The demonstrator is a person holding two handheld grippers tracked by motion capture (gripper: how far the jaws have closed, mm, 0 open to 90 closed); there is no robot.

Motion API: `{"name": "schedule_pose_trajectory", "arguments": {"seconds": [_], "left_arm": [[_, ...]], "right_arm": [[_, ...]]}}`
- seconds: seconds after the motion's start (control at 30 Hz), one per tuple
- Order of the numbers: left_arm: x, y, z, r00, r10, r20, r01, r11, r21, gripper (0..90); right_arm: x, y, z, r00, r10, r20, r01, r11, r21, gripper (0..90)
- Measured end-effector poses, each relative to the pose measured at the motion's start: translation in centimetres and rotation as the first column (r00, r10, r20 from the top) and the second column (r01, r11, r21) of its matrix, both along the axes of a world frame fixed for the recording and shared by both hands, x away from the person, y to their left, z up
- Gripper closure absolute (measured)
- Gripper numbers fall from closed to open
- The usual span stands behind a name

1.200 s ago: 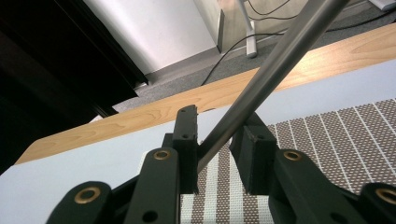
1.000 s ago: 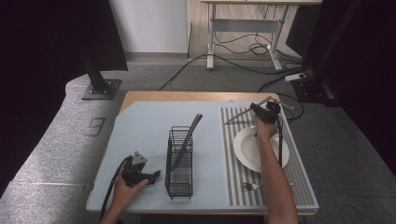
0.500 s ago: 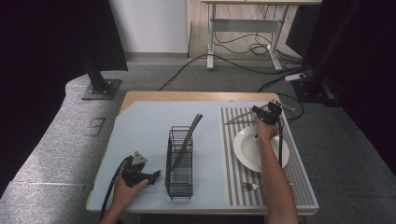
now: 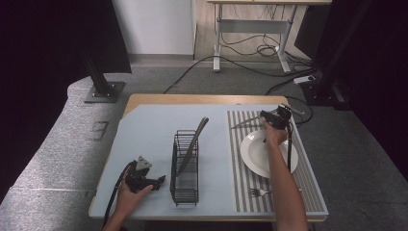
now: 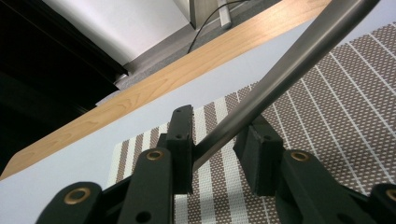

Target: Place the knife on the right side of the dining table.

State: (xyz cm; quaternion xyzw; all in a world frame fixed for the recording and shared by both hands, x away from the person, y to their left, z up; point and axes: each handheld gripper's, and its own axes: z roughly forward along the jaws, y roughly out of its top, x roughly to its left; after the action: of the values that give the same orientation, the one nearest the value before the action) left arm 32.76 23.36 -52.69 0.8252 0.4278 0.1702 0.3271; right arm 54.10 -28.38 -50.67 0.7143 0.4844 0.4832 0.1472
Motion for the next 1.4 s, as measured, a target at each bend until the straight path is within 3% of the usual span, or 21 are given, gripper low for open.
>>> {"name": "schedule_pose_trajectory", "arguments": {"seconds": [0.47,0.7,0.9,1.13,1.27,1.3,1.4], "left_arm": [[0.0,0.0,0.0,1.0000,0.000,0.000,0.000,1.0000,-0.001,12.9],[0.0,0.0,0.0,1.0000,0.000,0.000,0.000,1.0000,0.000,12.9],[0.0,0.0,0.0,1.0000,0.000,0.000,0.000,1.0000,-0.001,13.0],[0.0,0.0,0.0,1.0000,0.000,0.000,0.000,1.0000,0.000,12.9],[0.0,0.0,0.0,1.0000,0.001,0.000,-0.001,1.0000,-0.001,12.9],[0.0,0.0,0.0,1.0000,0.000,0.000,0.000,1.0000,-0.001,12.9],[0.0,0.0,0.0,1.0000,0.001,0.000,-0.001,1.0000,-0.001,12.9]], "right_arm": [[0.0,0.2,-0.1,0.9991,-0.023,-0.036,0.022,0.999,-0.024,65.1],[0.1,0.0,-0.7,0.9933,-0.059,-0.100,0.057,0.998,-0.022,62.1],[0.1,0.2,-0.7,0.9911,-0.072,-0.112,0.065,0.996,-0.065,63.1],[0.0,0.0,-0.6,0.9872,-0.079,-0.139,0.071,0.996,-0.059,56.7],[-0.2,-0.3,-0.2,0.9880,-0.097,-0.121,0.091,0.994,-0.057,53.5],[-0.4,-0.5,0.7,0.9919,-0.098,-0.081,0.090,0.991,-0.096,51.7],[-0.7,-0.8,1.7,0.9960,-0.076,-0.046,0.069,0.986,-0.152,49.4]]}}
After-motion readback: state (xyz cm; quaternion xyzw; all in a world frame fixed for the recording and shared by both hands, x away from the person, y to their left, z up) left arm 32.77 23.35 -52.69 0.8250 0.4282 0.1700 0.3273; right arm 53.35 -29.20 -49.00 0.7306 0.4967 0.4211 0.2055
